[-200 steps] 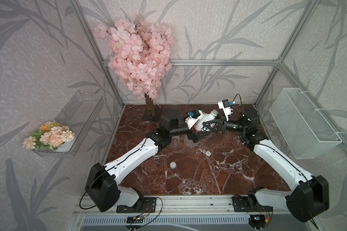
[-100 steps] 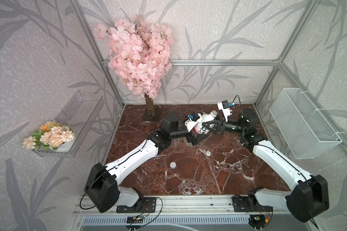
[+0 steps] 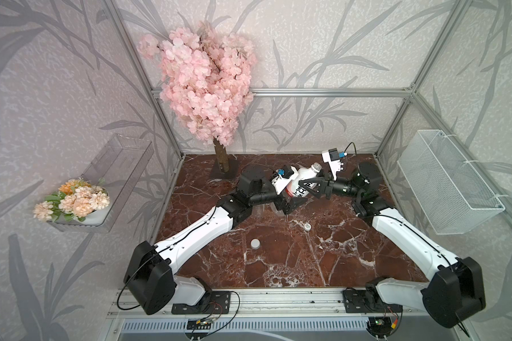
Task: Screw on the bottle caps
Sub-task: Pick up the plastic bottle at the center of the board.
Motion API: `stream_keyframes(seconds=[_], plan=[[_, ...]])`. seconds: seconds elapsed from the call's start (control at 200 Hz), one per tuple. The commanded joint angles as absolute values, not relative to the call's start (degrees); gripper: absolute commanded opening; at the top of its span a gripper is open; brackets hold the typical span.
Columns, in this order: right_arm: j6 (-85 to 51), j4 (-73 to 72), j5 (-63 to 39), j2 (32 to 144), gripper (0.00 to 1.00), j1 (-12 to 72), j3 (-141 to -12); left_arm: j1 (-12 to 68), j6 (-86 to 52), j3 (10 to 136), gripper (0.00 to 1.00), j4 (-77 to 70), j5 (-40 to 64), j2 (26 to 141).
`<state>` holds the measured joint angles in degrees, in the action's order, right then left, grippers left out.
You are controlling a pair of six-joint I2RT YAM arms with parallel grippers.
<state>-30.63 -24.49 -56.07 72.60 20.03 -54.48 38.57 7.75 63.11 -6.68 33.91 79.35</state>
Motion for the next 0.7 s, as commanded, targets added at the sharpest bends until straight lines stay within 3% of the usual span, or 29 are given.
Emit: stream_keyframes(seconds=[0.0,0.195,0.48,0.695], plan=[[-33.80,-30.76,-59.23,71.18,0.63,20.83,-54.82,38.68,7.30,63.76,1.00,-5.36,34.66,81.36],[-34.54,-31.55,-60.29,71.37,0.63,21.41,-54.74,38.67,7.38,63.68,0.99,-5.81,34.24,81.75],[-34.64,-31.46,-60.64,71.63,0.63,21.75,-54.59,38.69,8.43,65.72,0.76,-2.52,35.28,83.03],[-34.80,-31.70,-60.29,71.20,0.66,21.84,-54.05,38.71,8.53,66.01,0.73,-1.29,34.39,82.88]])
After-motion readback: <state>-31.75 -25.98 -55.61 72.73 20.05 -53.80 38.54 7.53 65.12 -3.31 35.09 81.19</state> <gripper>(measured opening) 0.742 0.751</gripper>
